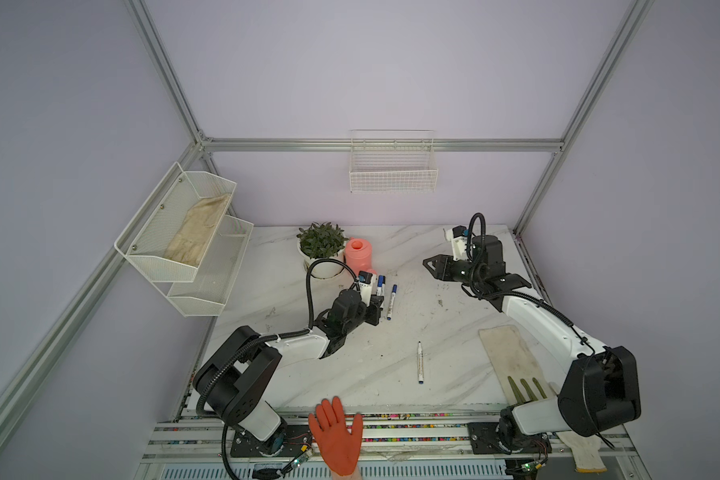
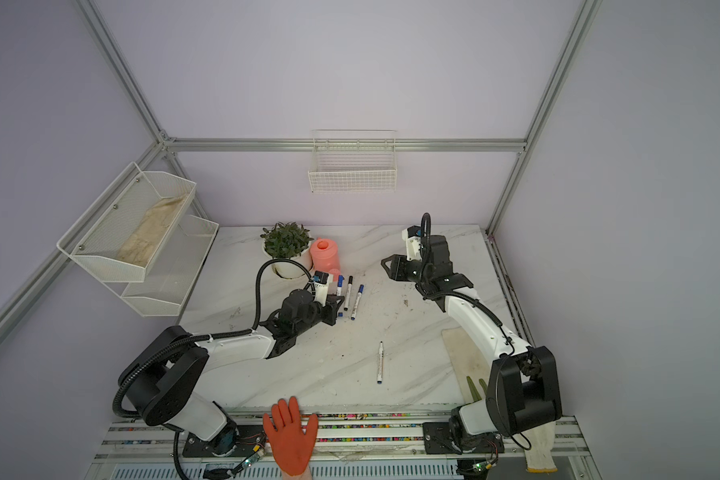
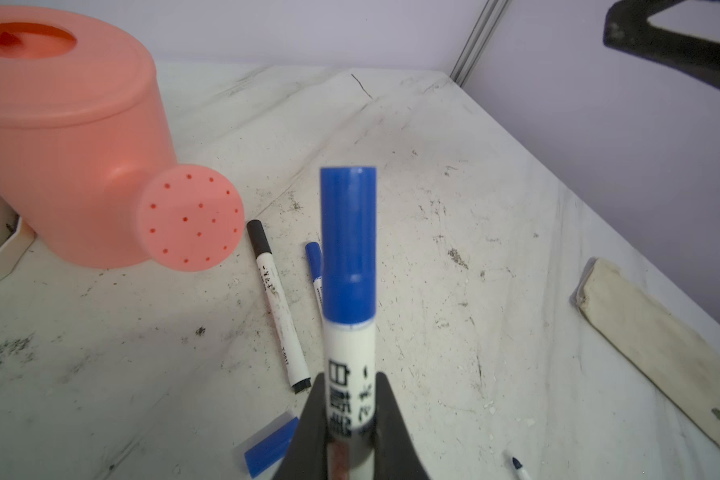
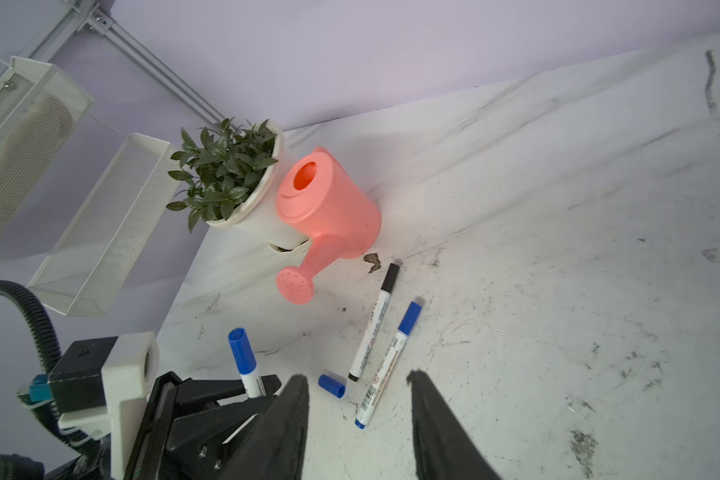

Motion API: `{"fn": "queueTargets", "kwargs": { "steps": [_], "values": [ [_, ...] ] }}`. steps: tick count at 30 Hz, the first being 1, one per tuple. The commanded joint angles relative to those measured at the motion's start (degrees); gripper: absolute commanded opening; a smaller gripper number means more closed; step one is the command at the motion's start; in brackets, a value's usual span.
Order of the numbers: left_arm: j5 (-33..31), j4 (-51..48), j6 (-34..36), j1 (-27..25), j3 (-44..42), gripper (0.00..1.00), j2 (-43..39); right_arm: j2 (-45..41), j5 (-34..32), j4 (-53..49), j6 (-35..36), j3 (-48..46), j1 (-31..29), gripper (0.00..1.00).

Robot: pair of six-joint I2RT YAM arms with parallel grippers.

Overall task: Insert the pens into the pen caps
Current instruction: 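Raise the right gripper away while the left gripper lowers the capped marker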

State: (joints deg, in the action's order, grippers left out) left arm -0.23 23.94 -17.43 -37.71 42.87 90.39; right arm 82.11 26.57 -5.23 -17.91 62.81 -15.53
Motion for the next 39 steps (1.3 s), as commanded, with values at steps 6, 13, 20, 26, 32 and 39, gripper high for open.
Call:
{"fn": "queueTargets", "kwargs": {
  "steps": [6, 13, 20, 26, 32, 39],
  "values": [
    [-0.5, -19.2, 9.3, 2.9, 15.7, 0.00, 2.3, 0.9, -2.5, 0.5, -1.6, -1.2, 1.3, 0.42],
    [1.8, -31.3, 10.8, 6.1, 27.8, 0.00, 10.5, 1.0, -3.2, -0.1, -1.8, -0.9, 1.3, 0.42],
    [2.1, -34.7, 8.8, 7.9, 35.6, 0.00, 18.6, 1.8, -2.0, 0.0, -2.0, -0.9, 1.3, 0.41],
    [0.6, -36.7, 6.6, 8.7, 38.7, 0.11, 22.2, 1.7, -1.3, -0.4, -2.0, -1.0, 1.3, 0.40],
    [3.5, -37.5, 7.9, 8.8, 39.7, 0.25, 24.4, 1.5, -2.0, -3.1, -1.5, -3.4, 0.9, 0.40],
    [3.9, -37.8, 6.6, 8.9, 41.1, 0.31, 26.3, 4.1, -4.3, -12.1, 2.5, -4.4, -3.2, 0.39]
  ]
}}
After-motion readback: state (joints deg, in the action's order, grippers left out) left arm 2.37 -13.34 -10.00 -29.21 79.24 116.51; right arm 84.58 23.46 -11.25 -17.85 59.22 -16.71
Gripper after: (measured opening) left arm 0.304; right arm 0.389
